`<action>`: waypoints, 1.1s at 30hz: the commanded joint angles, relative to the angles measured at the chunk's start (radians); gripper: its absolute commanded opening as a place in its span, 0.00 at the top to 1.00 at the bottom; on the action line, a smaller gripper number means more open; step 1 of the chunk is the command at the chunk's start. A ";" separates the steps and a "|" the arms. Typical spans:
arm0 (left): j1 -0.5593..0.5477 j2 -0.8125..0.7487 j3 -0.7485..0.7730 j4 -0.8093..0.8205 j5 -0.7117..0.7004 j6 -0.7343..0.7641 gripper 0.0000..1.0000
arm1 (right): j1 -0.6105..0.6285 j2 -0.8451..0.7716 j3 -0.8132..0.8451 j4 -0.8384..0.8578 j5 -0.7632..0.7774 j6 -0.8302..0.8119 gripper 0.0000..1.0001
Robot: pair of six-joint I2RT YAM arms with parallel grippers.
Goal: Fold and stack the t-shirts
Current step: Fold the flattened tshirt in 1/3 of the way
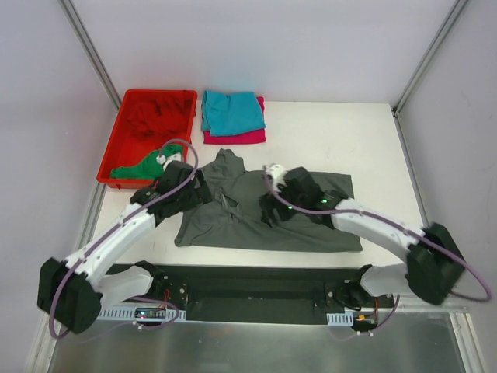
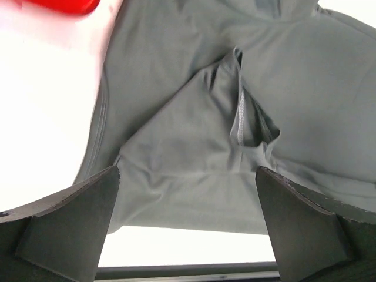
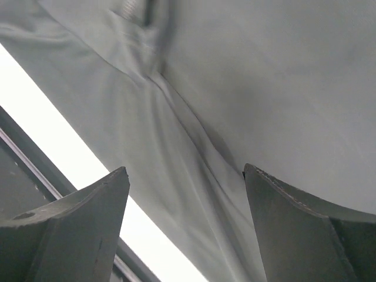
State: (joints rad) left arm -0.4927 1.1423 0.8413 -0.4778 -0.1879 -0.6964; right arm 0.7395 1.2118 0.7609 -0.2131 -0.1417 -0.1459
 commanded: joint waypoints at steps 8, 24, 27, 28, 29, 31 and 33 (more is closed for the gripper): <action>0.063 -0.216 -0.355 0.148 0.233 -0.166 0.01 | 0.195 0.569 0.442 0.193 -0.087 -0.213 0.21; 0.144 -0.092 -0.475 0.182 0.251 -0.155 0.01 | 0.156 0.749 0.600 0.047 0.240 -0.265 0.22; 0.148 -0.085 -0.475 0.165 0.226 -0.149 0.01 | 0.103 0.738 0.597 0.073 0.254 -0.224 0.22; 0.148 -0.084 -0.473 0.151 0.213 -0.149 0.01 | 0.087 0.735 0.601 0.076 0.260 -0.213 0.22; 0.148 -0.085 -0.469 0.140 0.199 -0.144 0.01 | 0.069 0.733 0.603 0.077 0.267 -0.207 0.22; 0.149 -0.092 -0.467 0.125 0.194 -0.141 0.01 | 0.034 0.738 0.615 0.077 0.303 -0.190 0.21; 0.149 -0.099 -0.464 0.113 0.168 -0.141 0.01 | -0.006 0.736 0.623 0.077 0.300 -0.172 0.22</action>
State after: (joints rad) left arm -0.3576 1.0191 0.4232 -0.2333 0.0654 -0.8551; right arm 0.7948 1.9720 1.3296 -0.1528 0.0917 -0.3714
